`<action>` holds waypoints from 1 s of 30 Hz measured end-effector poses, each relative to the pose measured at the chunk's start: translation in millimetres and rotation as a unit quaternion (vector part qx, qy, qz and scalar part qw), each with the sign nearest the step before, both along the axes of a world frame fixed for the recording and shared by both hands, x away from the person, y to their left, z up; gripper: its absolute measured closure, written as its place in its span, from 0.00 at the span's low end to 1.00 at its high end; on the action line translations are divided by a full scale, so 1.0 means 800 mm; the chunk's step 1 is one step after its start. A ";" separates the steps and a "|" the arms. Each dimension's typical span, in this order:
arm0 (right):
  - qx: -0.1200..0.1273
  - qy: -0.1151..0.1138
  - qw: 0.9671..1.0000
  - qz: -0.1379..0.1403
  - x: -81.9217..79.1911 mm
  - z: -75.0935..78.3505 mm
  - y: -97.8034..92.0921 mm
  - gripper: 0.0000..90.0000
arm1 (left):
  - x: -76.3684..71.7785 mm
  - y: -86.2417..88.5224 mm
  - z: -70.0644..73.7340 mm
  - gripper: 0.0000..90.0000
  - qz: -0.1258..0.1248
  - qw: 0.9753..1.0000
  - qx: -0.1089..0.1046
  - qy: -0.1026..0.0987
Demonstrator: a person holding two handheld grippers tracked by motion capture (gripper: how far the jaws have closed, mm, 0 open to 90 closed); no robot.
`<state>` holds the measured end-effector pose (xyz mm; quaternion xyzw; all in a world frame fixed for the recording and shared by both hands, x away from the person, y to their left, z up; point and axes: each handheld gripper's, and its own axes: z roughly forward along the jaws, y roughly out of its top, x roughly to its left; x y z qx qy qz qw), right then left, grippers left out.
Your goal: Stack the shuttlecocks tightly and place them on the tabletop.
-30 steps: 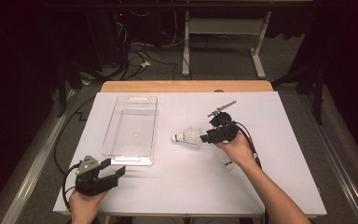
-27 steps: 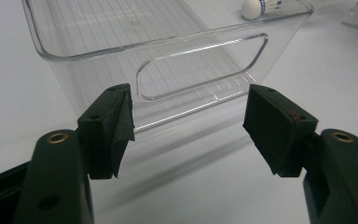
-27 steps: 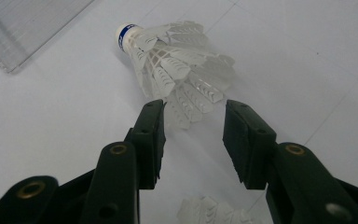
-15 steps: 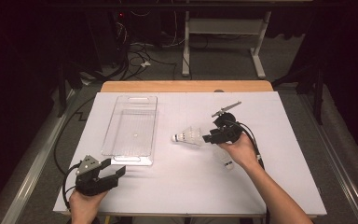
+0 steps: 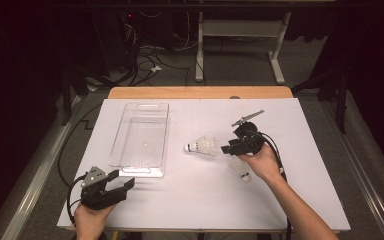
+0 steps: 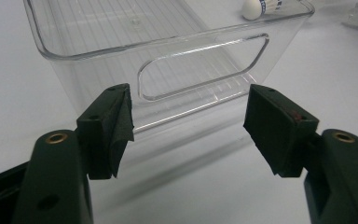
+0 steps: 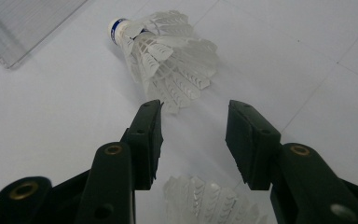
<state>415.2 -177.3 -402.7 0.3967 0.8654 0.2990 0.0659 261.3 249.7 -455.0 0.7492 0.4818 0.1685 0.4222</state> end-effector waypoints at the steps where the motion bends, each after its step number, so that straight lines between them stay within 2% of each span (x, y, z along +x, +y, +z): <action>1: 0.000 -0.001 1.000 0.000 0.000 0.000 -0.001 0.62 | 0.000 0.000 0.000 0.37 0.000 1.000 -0.001 0.000; 30: -0.017 0.010 1.000 0.001 -0.016 -0.001 -0.023 0.64 | 0.000 0.003 0.000 0.36 0.010 1.000 -0.014 0.001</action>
